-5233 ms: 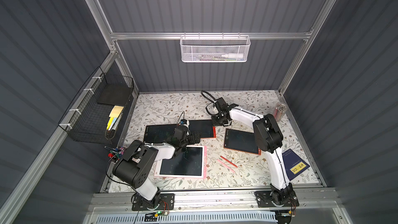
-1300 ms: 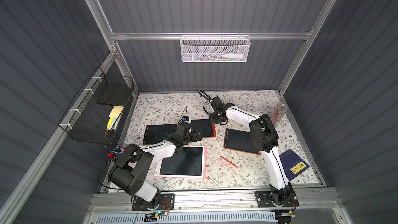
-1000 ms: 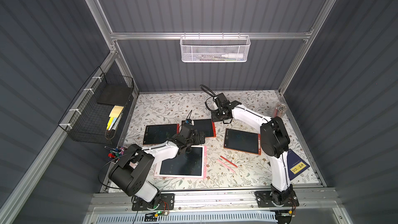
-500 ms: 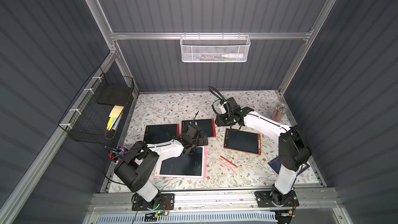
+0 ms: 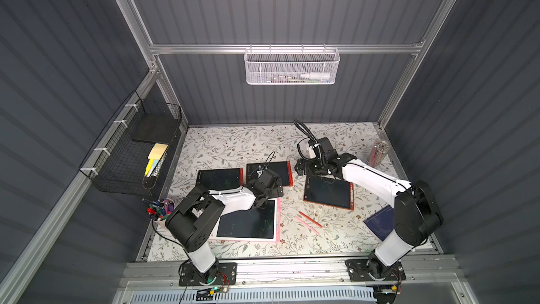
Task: Place the stylus back onto the writing tablet
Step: Move the writing tablet to the center of the board.
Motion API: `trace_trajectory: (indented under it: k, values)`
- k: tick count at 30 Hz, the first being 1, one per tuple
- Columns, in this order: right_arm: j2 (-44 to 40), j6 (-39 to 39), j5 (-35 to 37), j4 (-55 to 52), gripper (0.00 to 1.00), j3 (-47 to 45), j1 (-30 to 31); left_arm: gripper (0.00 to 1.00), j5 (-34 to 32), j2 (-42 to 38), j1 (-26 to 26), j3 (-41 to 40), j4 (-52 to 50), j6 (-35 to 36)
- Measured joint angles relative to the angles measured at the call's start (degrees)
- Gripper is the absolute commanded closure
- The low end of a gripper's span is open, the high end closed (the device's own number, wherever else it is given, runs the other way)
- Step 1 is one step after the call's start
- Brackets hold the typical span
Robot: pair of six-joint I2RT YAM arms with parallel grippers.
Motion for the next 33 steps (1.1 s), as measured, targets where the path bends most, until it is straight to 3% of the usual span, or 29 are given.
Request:
trace_trajectory:
  k: [9,16,33]
  values:
    - [-3.7,0.7,-0.1,0.9,0.01,-3.5,-1.6,0.01,-8.9,6.6,-2.6,5.2,0.6,-1.0]
    - [-4.4,1.5,-0.3,1.2,0.01,-4.7,-2.6,0.01,-12.0,9.6,-2.8,8.0,1.1,-0.9]
    - [-4.8,2.8,-1.5,1.9,0.02,-5.2,-3.1,0.01,-9.2,8.8,-2.8,6.6,1.4,8.1]
